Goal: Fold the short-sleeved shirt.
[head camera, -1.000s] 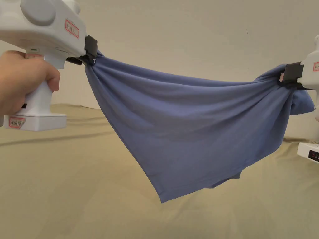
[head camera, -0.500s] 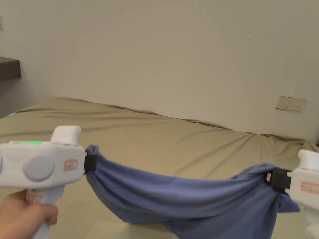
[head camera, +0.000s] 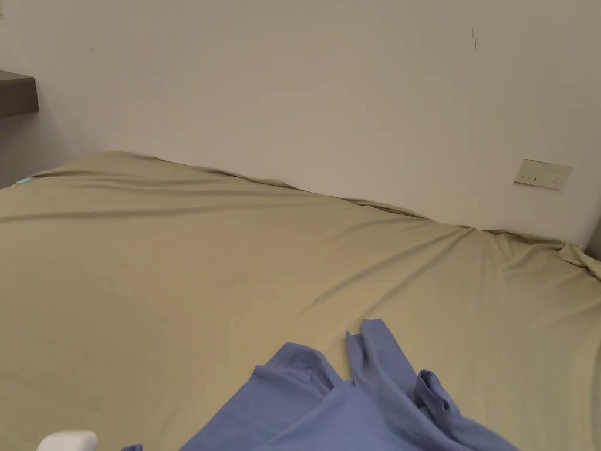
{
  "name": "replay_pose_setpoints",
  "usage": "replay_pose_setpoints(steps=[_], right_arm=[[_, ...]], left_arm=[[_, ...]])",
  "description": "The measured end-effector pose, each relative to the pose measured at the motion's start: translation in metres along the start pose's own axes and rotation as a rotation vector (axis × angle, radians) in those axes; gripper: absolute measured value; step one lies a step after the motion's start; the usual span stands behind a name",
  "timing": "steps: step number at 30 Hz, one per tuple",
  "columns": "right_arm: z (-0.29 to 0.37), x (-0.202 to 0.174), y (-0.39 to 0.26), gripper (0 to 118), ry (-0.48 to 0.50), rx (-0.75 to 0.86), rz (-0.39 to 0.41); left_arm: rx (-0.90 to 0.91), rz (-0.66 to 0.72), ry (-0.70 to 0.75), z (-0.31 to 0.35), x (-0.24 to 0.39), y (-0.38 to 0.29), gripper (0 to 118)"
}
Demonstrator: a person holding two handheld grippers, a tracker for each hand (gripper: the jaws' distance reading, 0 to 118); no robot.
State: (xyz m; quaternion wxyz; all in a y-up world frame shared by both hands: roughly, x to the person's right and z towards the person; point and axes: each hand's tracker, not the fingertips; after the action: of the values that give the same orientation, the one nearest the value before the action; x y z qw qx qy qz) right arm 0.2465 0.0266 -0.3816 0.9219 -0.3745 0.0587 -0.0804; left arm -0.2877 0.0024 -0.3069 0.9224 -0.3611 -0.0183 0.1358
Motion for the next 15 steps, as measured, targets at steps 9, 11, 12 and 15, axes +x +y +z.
replay_pose_setpoints(steps=[9,11,12,15], right_arm=[[0.024,0.004,-0.027,93,0.015,0.071,-0.058],[0.052,-0.003,-0.024,102,0.038,0.175,-0.001],[0.068,-0.01,-0.023,102,0.018,0.228,0.034],[0.111,-0.032,-0.024,102,-0.074,0.346,0.124]], left_arm=[[-0.067,0.066,0.025,0.019,0.0,-0.027,94],[0.017,0.104,-0.025,0.039,-0.004,-0.024,95],[0.058,0.085,-0.018,0.049,-0.001,-0.02,95],[0.211,-0.068,0.079,0.083,0.024,-0.008,95]])
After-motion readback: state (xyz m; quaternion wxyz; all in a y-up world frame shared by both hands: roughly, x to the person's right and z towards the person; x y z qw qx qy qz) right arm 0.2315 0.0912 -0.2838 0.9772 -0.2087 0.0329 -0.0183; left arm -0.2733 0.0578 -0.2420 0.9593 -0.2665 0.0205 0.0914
